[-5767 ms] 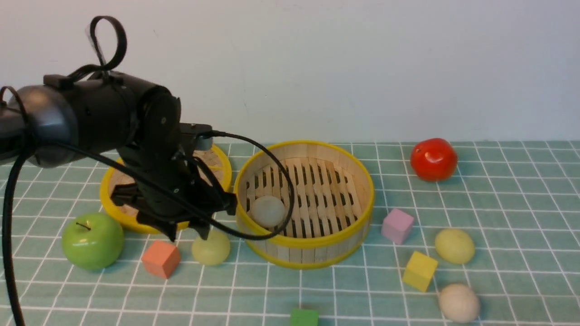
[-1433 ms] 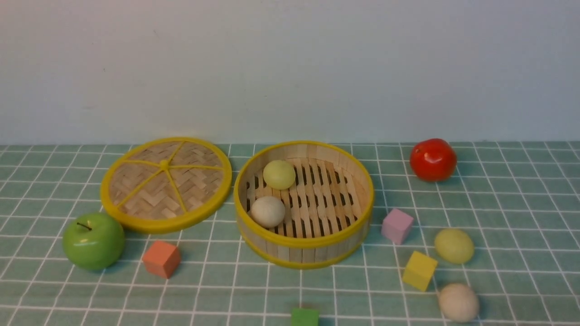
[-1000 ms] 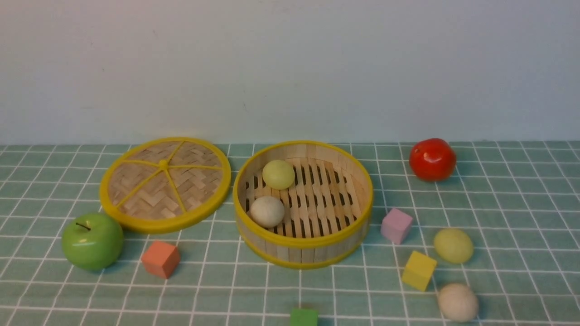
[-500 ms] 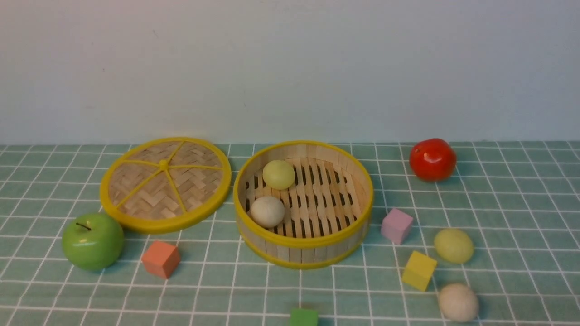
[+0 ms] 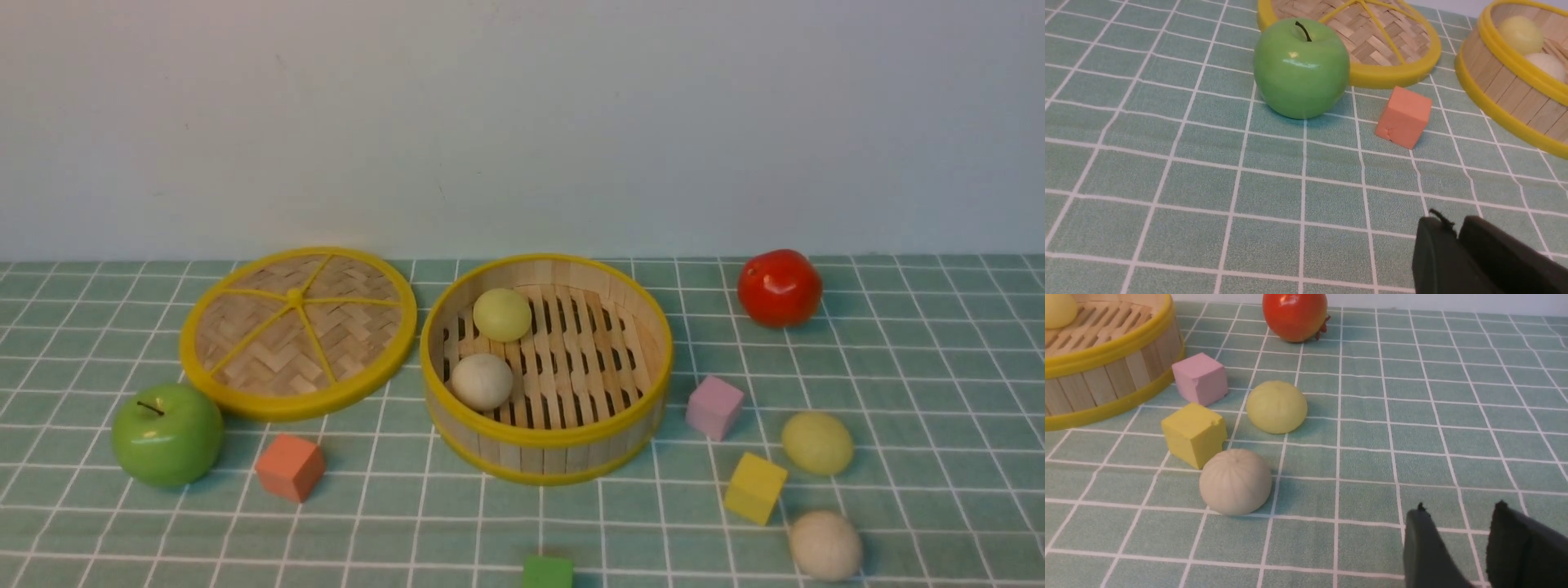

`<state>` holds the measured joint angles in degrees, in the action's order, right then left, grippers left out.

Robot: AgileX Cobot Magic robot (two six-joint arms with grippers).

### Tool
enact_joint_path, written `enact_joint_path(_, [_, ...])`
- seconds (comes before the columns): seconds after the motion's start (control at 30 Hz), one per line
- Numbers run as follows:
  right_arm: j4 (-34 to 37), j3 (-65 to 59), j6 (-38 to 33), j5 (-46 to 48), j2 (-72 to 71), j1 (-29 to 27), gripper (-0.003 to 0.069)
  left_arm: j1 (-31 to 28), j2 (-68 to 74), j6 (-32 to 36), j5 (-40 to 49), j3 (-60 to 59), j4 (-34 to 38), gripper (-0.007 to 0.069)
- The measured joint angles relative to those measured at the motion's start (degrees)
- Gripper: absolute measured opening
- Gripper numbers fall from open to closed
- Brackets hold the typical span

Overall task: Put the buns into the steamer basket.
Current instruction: Use the right arm to grab a steamed stuffed bun

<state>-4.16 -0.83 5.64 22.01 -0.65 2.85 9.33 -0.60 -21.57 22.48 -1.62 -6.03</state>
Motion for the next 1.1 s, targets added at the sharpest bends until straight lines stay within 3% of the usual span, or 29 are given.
enact_joint_path(0.27, [-0.33,-0.23,0.0,-1.79,0.0,0.0,0.024,0.0,0.0,0.0,0.0,-0.07,0.0,0.0085])
enact_joint_path(0.63, [4.16,-0.63,0.0,-26.67,0.0,0.0,0.024,0.0,0.0,0.0,0.0,-0.07,0.0,0.0092])
enact_joint_path(0.77, [4.51,-0.63,1.01,-31.33,0.0,0.0,0.024,0.0,0.0,0.0,0.0,-0.07,0.0,0.0092])
enact_joint_path(0.9, [6.75,-0.35,6.48,-30.96,0.0,0.0,0.024,0.0,0.0,0.0,0.0,-0.07,0.0,0.0092])
enact_joint_path(1.1, [8.52,10.02,12.58,-19.49,0.92,0.0,0.024,0.0,0.0,0.0,0.0,-0.07,0.0,0.0095])
